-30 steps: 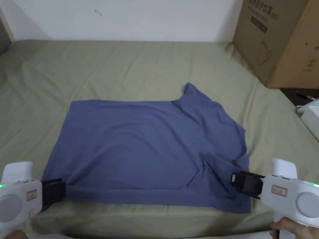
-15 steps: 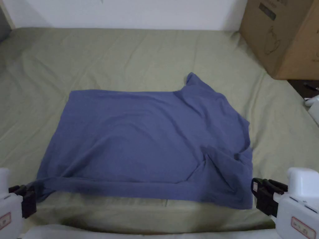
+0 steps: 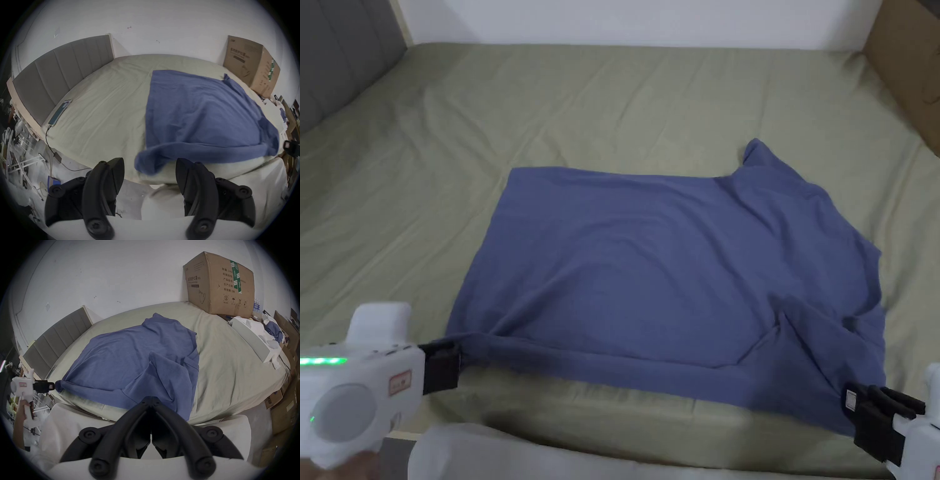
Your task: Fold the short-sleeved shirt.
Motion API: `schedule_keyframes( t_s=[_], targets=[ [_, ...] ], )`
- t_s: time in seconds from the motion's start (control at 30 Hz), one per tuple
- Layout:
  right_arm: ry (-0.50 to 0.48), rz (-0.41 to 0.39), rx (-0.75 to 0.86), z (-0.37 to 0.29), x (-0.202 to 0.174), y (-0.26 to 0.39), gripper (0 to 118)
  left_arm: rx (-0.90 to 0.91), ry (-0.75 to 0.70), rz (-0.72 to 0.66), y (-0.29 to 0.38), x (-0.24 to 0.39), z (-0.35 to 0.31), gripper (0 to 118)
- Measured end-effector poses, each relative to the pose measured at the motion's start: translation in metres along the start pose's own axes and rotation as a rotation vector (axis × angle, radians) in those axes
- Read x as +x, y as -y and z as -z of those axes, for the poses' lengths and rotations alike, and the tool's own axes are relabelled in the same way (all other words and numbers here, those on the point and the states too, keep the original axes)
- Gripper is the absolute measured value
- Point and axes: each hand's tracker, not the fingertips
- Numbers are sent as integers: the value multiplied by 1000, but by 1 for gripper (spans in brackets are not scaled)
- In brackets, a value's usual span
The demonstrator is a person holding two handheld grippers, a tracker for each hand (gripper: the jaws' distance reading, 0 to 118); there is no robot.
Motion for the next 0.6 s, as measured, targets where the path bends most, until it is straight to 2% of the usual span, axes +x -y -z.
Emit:
schedule_keyframes(
  t_s=[0.03,0.07,0.1,0.13,0.17,0.23,0.33,0.4,0.47,0.5,0.53,0.57,0.6],
  targets=[
    [-1,7,-2,0,1,-1,0,-47,-42,-2,-5,-1,10,67],
    [-5,13,-4,0,3,-1,0,-52,-44,-11,-7,-2,17,62],
    [-4,16,-6,0,4,0,0,-44,-18,-17,-7,-5,23,51],
    [5,22,-11,0,4,0,0,-49,26,-47,-7,-4,29,24],
    [7,28,-15,1,8,1,0,-70,48,-54,-7,-4,37,4],
    [13,53,-31,4,12,1,0,-104,38,-41,-6,0,48,2],
    [35,68,-31,5,17,2,0,-75,30,-47,-5,10,32,2],
    [101,87,-46,9,20,0,0,-70,52,-49,-7,11,24,2],
    [119,105,-59,16,27,-1,3,-72,52,-43,-9,11,20,2],
    [123,119,-58,19,29,-1,22,-71,47,-45,-9,10,19,2],
    [125,124,-69,22,31,-2,68,-72,48,-51,-12,10,18,2],
    [129,129,-87,26,33,-3,102,-75,56,-61,-12,9,17,2],
    [131,131,-83,29,35,-3,115,-78,62,-68,-12,9,16,2]
  ],
)
